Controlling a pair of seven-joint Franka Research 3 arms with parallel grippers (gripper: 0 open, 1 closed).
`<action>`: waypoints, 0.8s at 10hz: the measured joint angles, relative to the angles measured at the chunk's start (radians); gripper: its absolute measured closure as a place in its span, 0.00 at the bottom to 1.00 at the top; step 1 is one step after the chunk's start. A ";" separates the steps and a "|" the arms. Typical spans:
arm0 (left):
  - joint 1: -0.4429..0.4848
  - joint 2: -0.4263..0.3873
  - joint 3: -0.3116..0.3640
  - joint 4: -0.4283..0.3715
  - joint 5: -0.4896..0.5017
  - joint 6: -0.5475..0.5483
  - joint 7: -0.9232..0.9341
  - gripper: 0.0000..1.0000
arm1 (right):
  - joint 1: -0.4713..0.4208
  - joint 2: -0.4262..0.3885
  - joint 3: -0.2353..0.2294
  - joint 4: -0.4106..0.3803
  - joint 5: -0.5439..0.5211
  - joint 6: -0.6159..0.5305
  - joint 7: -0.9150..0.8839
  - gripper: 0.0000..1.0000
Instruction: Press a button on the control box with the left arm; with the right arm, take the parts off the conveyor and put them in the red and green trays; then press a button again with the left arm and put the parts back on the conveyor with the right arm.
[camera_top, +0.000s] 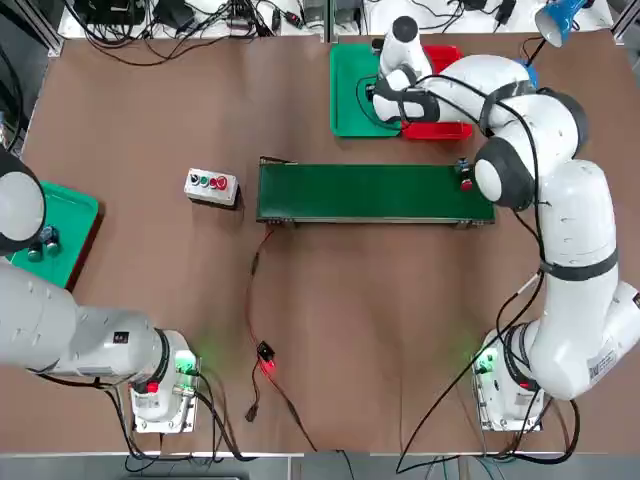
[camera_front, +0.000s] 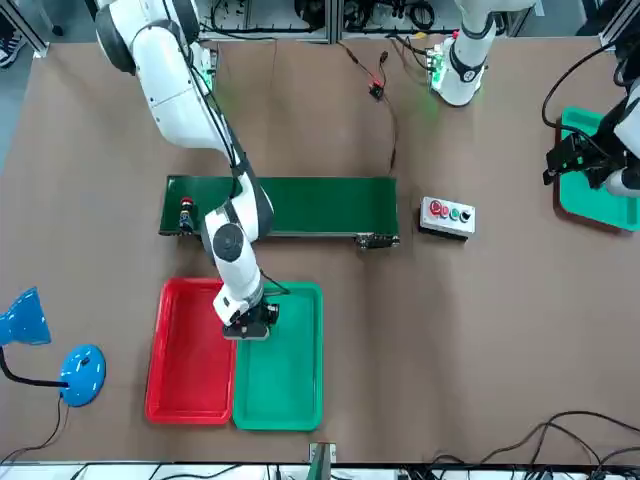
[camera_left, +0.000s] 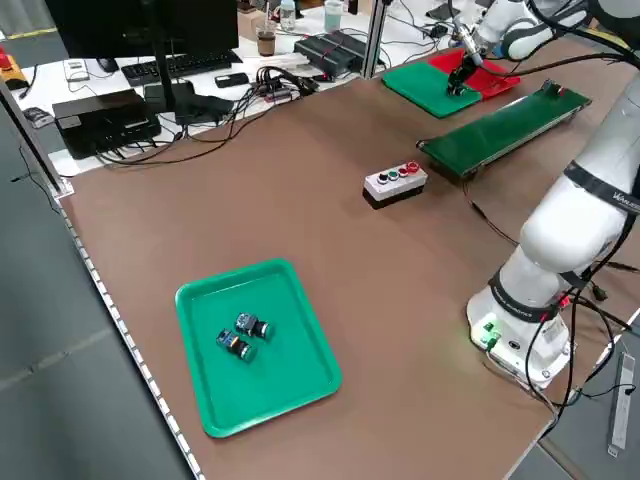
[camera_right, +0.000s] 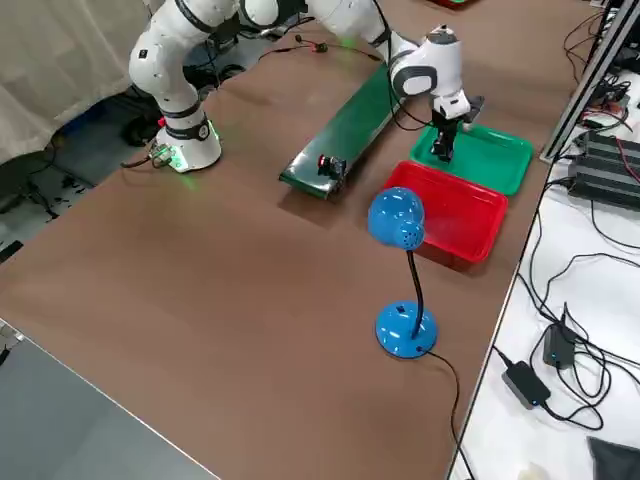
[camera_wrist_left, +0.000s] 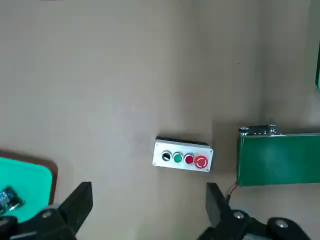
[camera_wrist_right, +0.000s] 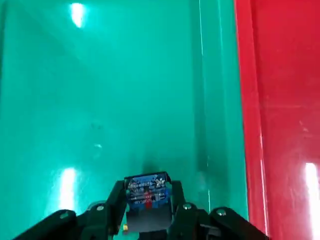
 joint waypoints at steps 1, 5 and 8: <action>0.000 0.000 0.000 0.000 0.000 0.000 0.000 0.00 | 0.006 -0.035 0.004 0.008 0.001 -0.086 0.020 0.59; 0.000 0.001 0.000 -0.001 0.000 0.000 0.000 0.00 | 0.032 -0.258 0.058 -0.059 0.012 -0.298 0.114 0.59; 0.000 0.001 0.001 -0.001 0.000 0.000 0.000 0.00 | 0.054 -0.407 0.128 -0.236 0.016 -0.298 0.209 0.59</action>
